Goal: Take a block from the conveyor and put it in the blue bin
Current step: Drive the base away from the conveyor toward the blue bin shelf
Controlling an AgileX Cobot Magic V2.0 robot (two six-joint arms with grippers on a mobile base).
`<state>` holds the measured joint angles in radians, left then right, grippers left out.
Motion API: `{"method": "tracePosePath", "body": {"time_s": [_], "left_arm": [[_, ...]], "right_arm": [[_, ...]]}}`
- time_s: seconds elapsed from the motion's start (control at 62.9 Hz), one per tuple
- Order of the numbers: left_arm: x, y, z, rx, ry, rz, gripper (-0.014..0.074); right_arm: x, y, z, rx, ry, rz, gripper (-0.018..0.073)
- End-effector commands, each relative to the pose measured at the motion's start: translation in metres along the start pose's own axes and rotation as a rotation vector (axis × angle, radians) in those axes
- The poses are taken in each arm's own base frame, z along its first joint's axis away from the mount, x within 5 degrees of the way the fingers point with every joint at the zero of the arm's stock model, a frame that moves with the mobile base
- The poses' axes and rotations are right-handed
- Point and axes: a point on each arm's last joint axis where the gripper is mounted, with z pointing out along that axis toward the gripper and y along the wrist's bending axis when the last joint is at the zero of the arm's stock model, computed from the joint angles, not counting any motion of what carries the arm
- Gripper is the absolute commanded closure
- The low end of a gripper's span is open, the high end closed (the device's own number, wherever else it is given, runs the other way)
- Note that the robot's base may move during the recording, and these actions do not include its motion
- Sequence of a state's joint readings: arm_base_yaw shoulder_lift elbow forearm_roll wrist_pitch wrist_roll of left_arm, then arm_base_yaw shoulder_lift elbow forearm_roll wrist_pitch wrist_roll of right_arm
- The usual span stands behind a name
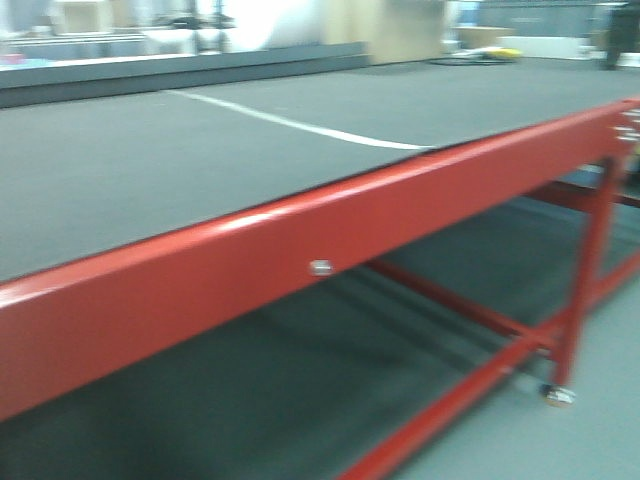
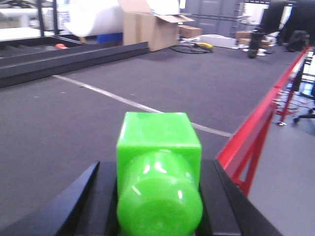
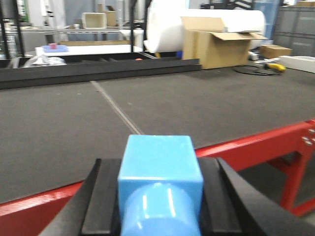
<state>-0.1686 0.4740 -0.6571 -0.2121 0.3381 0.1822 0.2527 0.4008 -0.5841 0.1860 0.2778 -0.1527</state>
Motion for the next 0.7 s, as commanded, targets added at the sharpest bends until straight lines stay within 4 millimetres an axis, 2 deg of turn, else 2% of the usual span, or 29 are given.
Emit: {"method": "tracePosePath", "body": {"time_s": [0.0,0.683], "left_arm": [[-0.0020,-0.0007,-0.0013,0.007,-0.020,-0.007,0.0708],[-0.0020,-0.0007,-0.0013,0.007,-0.020,-0.007,0.0708]], "right_arm": [[-0.0016,0.0000,-0.0010,0.000,-0.027,-0.003,0.0721],[-0.0016,0.0000,-0.0010,0.000,-0.027,-0.003,0.0721]]}}
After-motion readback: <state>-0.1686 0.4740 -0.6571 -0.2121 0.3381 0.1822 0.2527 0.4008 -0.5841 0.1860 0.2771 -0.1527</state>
